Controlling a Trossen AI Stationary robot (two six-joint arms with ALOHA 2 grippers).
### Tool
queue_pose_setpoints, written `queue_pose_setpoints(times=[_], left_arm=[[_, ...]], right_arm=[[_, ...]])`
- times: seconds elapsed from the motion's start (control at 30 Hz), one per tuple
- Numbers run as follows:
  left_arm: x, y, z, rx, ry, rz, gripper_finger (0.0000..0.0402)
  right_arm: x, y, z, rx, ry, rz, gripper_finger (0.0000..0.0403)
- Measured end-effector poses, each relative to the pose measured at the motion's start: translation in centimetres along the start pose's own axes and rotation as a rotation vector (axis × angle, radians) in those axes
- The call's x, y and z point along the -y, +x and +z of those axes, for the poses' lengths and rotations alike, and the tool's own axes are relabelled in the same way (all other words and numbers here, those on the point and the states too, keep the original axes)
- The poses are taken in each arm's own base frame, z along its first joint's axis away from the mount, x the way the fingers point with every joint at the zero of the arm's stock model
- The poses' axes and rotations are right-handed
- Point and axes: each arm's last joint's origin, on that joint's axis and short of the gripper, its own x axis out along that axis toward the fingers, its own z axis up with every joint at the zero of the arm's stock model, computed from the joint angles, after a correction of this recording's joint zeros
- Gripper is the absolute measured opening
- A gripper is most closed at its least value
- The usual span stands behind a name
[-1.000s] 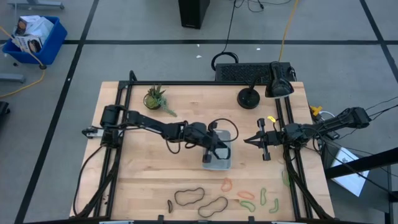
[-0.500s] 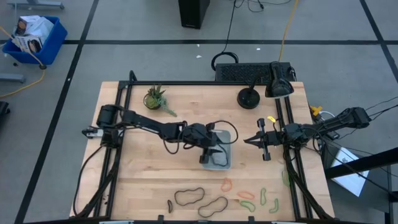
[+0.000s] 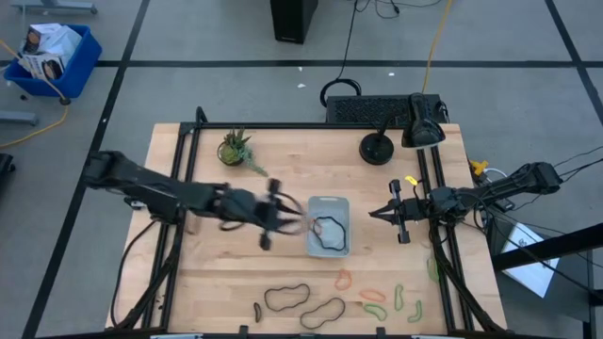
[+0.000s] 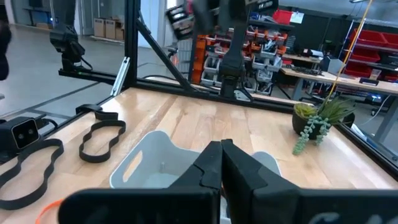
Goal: Pick and place rubber bands into bin
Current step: Put the orange rubber band into the white bin
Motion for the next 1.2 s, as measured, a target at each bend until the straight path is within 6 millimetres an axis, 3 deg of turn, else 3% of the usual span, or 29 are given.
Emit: queue_pose_setpoints(times=[0.07,0.17,0.37,0.47,0.57,0.9,1.03,1.2], left_arm=[[-0.4,-2.4,-1.4,0.029,-0.069,0.023,0.0019],[-0.2,-4.5,-4.5,0.12,-0.194,0.034,0.0011],[1.9,-5.8,-10.2,0.248,-0.245,0.073,0.0006],[2.6,-6.5,-12.1,0.369,-0.237,0.107,0.0005],[2.8,-7.3,-12.9,0.471,-0.234,0.114,0.0004],[3.0,-7.3,-13.5,0.453,-0.205,0.117,0.002],[2.9,-7.4,-13.4,0.467,-0.207,0.125,0.004],[2.9,-7.4,-13.4,0.467,-0.208,0.125,0.0053]], right_arm=[[0.0,0.0,0.0,0.0,0.001,0.0,0.0],[0.0,0.0,0.0,0.0,0.009,0.001,0.0],[0.0,0.0,0.0,-0.003,0.025,0.001,0.0],[0.0,0.1,-0.1,-0.012,0.024,0.002,0.0],[-0.1,0.1,-0.3,-0.034,0.021,0.004,0.0],[-0.2,0.7,-0.5,-0.086,0.071,0.008,0.0019],[-0.6,1.4,0.8,-0.092,0.066,0.043,0.0053],[-2.3,2.9,3.9,-0.206,0.034,0.124,0.0106]])
